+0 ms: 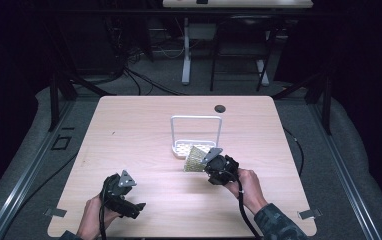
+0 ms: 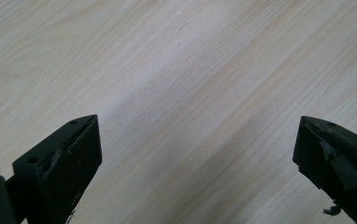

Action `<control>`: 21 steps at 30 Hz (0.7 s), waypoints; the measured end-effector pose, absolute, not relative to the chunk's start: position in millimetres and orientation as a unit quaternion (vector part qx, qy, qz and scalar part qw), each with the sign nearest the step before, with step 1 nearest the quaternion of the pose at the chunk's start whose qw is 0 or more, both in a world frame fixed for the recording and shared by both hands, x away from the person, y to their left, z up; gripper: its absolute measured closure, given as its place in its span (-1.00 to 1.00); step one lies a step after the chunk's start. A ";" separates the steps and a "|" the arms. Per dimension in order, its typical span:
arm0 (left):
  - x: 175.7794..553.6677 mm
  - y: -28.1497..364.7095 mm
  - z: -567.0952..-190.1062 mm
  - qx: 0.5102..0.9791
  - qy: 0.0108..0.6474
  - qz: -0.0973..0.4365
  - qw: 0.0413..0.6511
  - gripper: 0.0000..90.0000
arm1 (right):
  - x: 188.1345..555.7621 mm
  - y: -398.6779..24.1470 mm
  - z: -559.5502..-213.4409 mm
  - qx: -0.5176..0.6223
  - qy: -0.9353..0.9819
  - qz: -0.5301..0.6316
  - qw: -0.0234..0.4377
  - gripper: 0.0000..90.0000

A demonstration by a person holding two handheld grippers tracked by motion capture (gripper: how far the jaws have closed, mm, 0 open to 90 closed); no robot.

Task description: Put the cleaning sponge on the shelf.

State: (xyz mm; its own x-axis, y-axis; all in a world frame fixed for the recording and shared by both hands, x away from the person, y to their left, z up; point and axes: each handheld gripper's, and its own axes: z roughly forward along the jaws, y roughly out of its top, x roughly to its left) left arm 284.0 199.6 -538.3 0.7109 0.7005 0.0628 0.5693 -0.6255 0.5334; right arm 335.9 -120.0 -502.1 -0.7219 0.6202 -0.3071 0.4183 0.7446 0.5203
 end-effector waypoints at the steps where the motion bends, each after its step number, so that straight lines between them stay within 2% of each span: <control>1: 284.0 199.4 -538.5 0.892 0.356 0.132 0.245 -0.97 | 337.6 -119.3 -501.6 0.290 0.904 0.209 0.236 0.19; 21: 284.4 198.1 -538.6 0.892 0.355 0.131 0.249 -0.98 | 382.2 -100.9 -504.9 0.285 0.905 0.193 0.251 0.16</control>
State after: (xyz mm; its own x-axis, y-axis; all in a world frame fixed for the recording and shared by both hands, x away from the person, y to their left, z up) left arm 284.4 198.1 -538.6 0.7141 0.6977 0.0567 0.5672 -0.6242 0.5373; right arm 382.2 -100.9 -504.9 -0.7118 0.6120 -0.3447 0.4180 0.7635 0.4923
